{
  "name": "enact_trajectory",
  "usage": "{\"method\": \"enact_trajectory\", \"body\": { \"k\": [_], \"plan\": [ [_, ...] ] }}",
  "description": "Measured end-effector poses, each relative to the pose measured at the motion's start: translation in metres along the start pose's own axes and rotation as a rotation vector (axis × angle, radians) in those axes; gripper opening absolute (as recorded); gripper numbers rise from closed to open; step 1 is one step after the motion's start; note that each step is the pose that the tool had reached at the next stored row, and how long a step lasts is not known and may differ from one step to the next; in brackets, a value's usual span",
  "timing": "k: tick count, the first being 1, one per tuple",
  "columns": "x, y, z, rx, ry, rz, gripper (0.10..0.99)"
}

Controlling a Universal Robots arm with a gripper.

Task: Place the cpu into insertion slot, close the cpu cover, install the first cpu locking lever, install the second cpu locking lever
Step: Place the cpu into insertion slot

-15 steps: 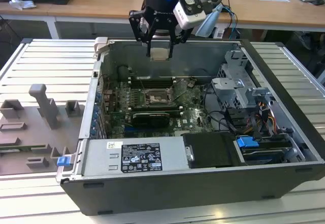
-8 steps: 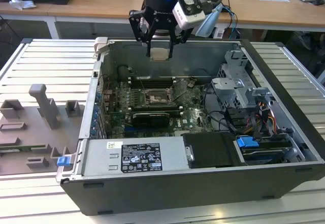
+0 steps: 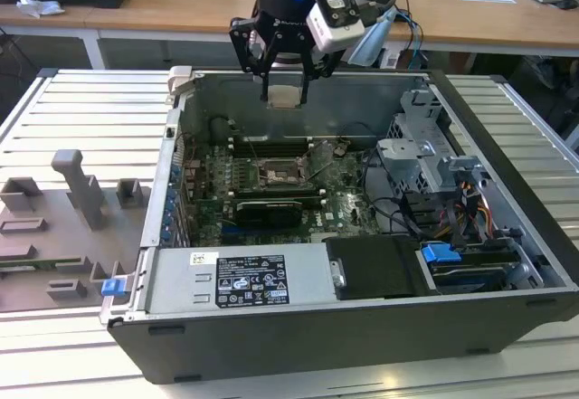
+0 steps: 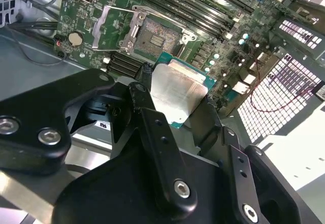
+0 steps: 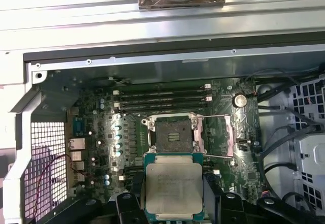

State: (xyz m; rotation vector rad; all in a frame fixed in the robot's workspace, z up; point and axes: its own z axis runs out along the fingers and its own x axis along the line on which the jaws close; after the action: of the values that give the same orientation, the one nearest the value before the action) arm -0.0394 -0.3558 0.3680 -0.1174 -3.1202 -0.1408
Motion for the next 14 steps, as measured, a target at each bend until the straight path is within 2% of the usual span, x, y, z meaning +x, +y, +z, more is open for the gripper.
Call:
{"method": "enact_trajectory", "body": {
  "k": [14],
  "plan": [
    [0.0, -0.0001, 0.0005, -0.001, -0.0039, 0.044, 0.541]
  ]
}}
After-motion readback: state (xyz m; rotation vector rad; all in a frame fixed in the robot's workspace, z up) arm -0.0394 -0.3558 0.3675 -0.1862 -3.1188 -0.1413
